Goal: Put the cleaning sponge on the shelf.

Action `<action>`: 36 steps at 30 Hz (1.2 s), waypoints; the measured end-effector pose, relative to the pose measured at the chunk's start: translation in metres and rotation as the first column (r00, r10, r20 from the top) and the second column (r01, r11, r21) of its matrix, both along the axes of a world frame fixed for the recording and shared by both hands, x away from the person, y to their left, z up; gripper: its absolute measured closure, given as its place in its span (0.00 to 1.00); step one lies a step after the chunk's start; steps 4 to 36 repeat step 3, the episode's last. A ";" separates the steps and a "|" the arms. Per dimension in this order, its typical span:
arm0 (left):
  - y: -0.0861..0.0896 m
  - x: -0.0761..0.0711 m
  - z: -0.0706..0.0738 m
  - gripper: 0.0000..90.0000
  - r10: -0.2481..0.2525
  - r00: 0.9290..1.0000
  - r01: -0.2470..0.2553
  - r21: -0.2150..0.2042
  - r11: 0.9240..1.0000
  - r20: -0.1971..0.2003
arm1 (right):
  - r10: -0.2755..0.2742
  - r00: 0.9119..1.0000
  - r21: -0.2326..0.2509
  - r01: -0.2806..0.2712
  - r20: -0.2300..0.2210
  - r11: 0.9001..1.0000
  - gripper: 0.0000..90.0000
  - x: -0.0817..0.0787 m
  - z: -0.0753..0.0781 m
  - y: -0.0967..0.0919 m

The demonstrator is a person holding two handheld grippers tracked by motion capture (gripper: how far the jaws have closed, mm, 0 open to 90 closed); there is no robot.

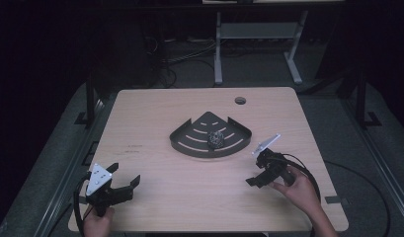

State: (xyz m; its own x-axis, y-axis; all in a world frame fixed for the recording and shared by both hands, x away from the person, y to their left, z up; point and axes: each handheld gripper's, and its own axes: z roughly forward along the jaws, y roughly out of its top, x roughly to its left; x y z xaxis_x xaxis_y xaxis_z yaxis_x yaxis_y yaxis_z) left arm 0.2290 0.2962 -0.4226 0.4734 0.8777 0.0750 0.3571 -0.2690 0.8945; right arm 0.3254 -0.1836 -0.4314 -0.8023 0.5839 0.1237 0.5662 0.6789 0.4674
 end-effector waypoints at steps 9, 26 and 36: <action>0.001 0.000 0.000 0.15 0.000 1.000 0.000 0.000 1.000 0.001 | -0.012 1.000 0.021 0.012 0.007 1.000 0.21 -0.006 -0.002 -0.003; 0.001 0.000 0.000 0.15 0.000 1.000 0.000 0.000 1.000 0.001 | -0.012 1.000 0.021 0.012 0.007 1.000 0.21 -0.006 -0.002 -0.003; 0.001 0.000 0.000 0.15 0.000 1.000 0.000 0.000 1.000 0.001 | -0.012 1.000 0.021 0.012 0.007 1.000 0.21 -0.006 -0.002 -0.003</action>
